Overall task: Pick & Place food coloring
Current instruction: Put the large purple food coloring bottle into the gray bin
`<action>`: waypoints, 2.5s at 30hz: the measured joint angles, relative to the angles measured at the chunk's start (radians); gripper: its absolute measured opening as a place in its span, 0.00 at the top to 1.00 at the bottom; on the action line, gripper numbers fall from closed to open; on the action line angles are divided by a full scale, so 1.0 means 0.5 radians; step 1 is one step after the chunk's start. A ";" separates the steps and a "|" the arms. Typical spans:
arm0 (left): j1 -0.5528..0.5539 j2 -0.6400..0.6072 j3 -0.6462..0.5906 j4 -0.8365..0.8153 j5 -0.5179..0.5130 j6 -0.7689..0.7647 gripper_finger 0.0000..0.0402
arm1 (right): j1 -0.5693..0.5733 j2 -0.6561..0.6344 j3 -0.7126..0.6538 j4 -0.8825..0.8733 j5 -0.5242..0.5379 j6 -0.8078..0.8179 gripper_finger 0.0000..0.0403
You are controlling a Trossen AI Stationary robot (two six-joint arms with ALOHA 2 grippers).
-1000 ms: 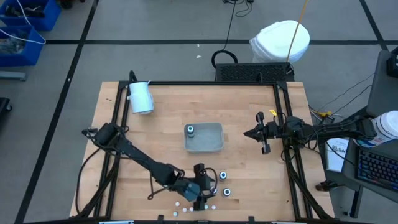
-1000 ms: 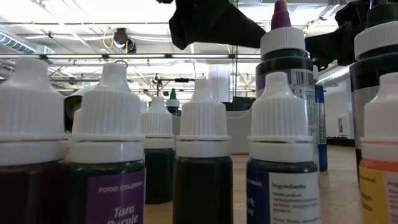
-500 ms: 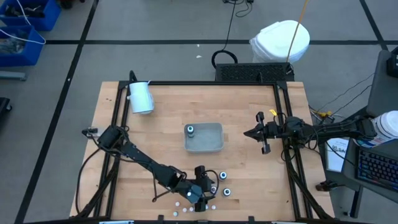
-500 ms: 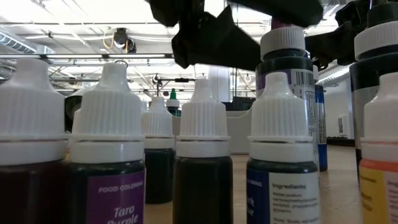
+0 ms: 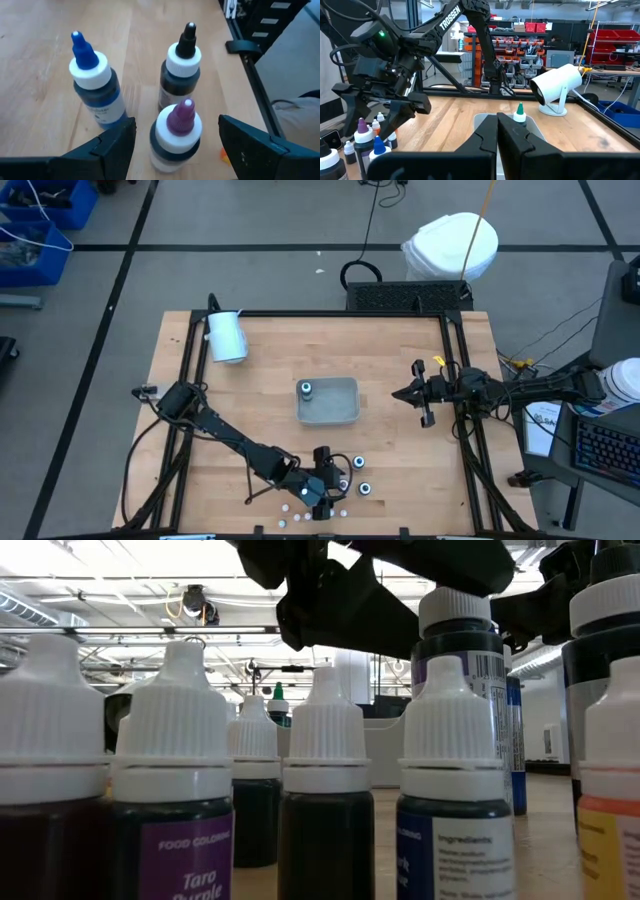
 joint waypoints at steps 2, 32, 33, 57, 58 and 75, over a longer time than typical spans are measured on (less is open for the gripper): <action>0.001 0.000 0.000 -0.002 0.000 0.013 0.29 | 0.000 -0.001 0.000 0.000 0.000 -0.001 1.00; -0.033 -0.316 0.000 -0.266 -0.089 0.171 0.68 | 0.000 0.000 0.000 -0.021 0.001 -0.002 1.00; -0.046 -0.375 0.000 -0.324 -0.159 0.177 0.68 | 0.000 0.000 0.000 -0.022 0.001 -0.002 1.00; 0.069 -0.623 -0.002 -1.454 -1.296 -1.007 0.67 | 0.000 0.002 0.000 -0.029 0.001 0.005 1.00; 0.089 -0.593 -0.002 -1.455 -1.291 -1.054 0.67 | 0.000 0.002 0.000 -0.029 0.001 0.005 1.00; 0.241 -0.309 -0.002 -1.491 -1.296 -1.272 0.67 | 0.000 0.002 0.000 -0.045 0.001 0.005 1.00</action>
